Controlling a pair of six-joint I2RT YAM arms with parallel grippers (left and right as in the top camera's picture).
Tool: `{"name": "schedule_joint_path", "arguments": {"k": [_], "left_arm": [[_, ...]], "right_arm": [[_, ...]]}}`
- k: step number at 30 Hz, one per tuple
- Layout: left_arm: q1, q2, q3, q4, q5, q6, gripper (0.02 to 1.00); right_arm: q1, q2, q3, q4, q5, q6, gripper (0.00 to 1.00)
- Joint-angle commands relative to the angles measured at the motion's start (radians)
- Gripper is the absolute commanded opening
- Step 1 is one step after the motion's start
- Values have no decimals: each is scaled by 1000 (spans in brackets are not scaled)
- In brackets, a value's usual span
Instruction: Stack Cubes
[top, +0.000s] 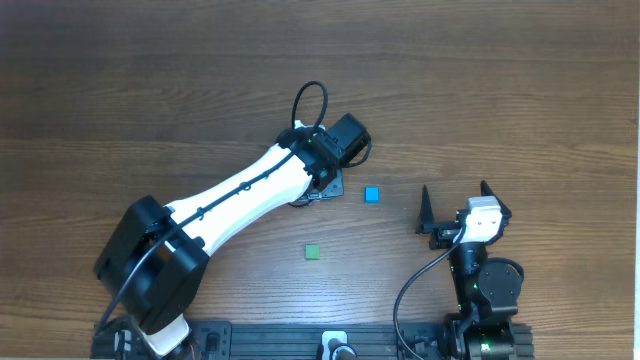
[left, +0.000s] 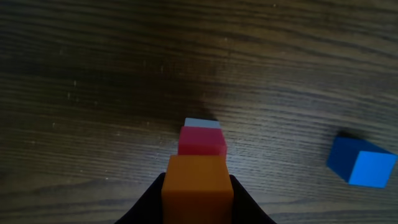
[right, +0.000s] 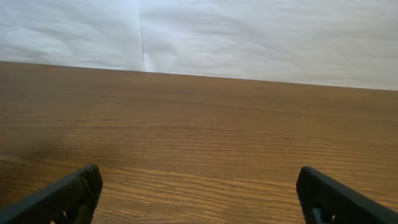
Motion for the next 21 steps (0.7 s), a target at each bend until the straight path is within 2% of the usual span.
{"name": "schedule_joint_path", "arguments": {"k": [1,21], "left_arm": [[7,-26,-5,19,3,-15,42],[17,-7,-5,23,6,-15,40]], "right_arm": [[-3,-3,-5,-2,-5,-5,993],[-3,-3,-5,-2,-5,-5,993]]}}
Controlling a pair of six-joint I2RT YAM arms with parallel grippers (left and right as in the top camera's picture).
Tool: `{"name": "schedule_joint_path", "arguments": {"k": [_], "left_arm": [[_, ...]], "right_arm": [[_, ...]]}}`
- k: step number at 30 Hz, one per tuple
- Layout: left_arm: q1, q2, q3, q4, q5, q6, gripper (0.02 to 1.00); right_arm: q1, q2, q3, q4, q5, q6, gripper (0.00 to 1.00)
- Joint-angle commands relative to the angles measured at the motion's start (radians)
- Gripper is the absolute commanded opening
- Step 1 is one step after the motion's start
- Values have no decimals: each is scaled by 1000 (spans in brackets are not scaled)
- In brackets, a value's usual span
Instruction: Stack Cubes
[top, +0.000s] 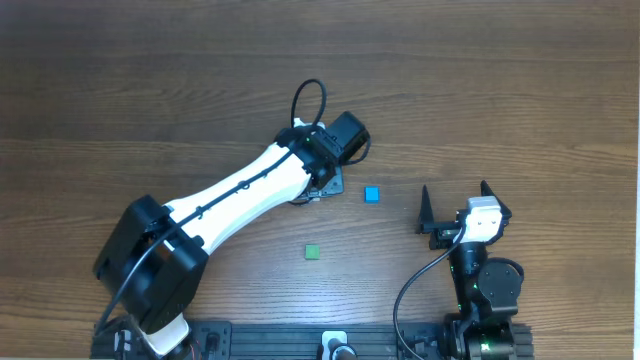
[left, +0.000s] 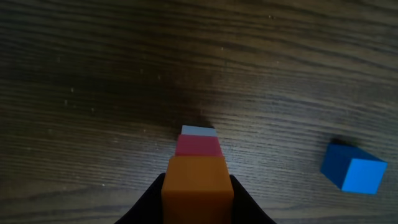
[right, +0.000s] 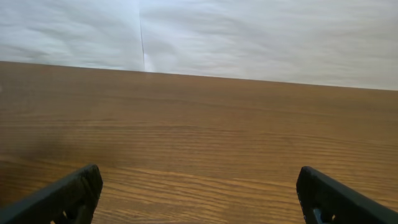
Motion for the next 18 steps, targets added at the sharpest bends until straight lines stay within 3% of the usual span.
{"name": "schedule_joint_path", "arguments": {"k": [1,18], "left_arm": [[10,-6,-5,2,7,-15,40],[10,14,-5,2,26,-15,42]], "right_arm": [[-3,-3,-5,-2,-5,-5,993],[-3,-3,-5,-2,-5,-5,991]]}}
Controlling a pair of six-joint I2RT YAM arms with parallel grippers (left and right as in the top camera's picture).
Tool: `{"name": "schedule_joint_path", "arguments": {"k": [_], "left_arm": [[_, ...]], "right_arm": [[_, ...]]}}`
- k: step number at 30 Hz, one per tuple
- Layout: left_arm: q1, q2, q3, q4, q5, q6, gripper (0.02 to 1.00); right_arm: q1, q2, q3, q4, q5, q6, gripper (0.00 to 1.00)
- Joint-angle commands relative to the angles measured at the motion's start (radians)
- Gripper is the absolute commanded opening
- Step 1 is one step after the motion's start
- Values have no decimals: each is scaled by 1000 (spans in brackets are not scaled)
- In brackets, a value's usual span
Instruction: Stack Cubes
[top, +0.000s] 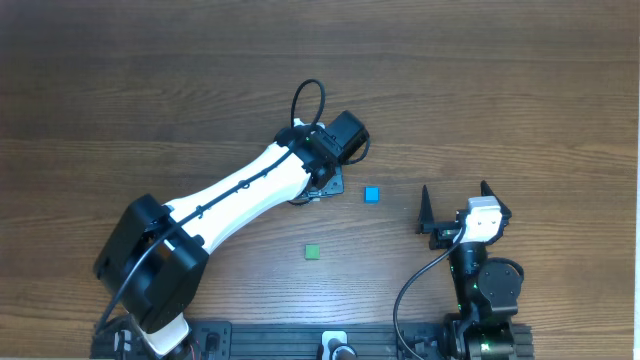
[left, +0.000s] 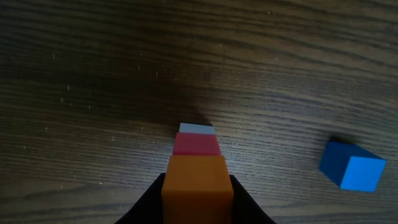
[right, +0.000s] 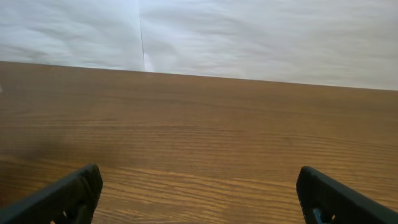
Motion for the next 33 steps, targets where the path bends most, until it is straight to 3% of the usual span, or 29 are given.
{"name": "schedule_joint_path", "arguments": {"k": [1,33], "left_arm": [[6,14,-5,2,11,-15,42],[6,29,-5,-7,22,-16,40]], "right_arm": [[-3,-3,-5,-2,-5,-5,993],[-3,-3,-5,-2,-5,-5,993]]}}
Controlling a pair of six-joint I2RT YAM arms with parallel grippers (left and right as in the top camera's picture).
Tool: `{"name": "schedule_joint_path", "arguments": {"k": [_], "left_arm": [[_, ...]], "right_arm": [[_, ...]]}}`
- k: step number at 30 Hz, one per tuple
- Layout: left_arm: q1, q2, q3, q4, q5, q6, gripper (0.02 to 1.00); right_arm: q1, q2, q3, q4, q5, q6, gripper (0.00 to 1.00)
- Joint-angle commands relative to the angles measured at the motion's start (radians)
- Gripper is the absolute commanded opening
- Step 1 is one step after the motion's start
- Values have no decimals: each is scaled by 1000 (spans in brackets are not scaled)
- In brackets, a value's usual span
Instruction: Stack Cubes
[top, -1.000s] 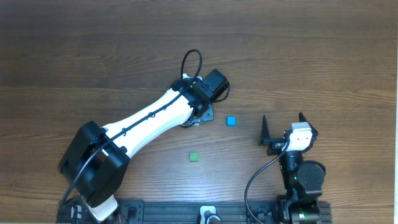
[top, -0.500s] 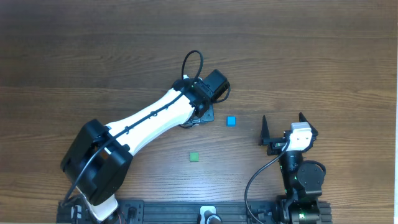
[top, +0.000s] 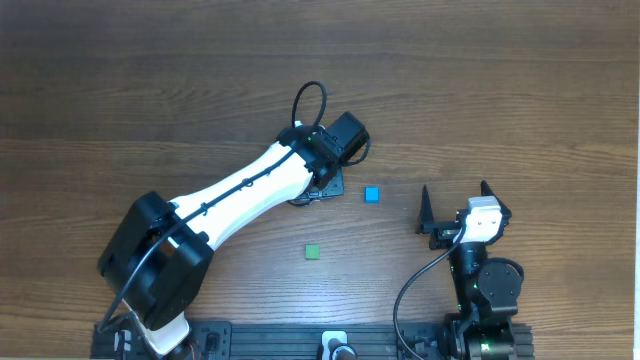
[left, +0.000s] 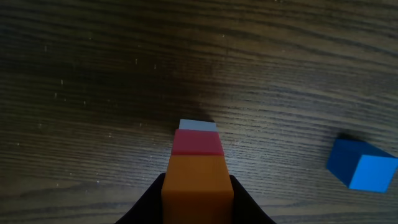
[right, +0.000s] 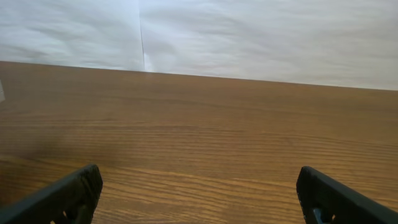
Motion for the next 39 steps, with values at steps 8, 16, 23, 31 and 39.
{"name": "schedule_joint_path", "arguments": {"k": [8,16,23,31,39], "left_arm": [[6,21,-5,0,6,-16,40],[6,21,-5,0,-2,-16,51],[6,21,-5,0,-2,-16,130],[6,21,-5,1,-3,-16,270],[6,21,-5,1,-10,-16,297]], "right_arm": [[-3,-3,-5,-2,-5,-4,991],[-3,-3,-5,-2,-5,-4,993],[-3,-3,-5,-2,-5,-4,991],[-3,-3,-5,-2,-5,-4,991],[-3,-3,-5,-2,-5,-4,991]]}}
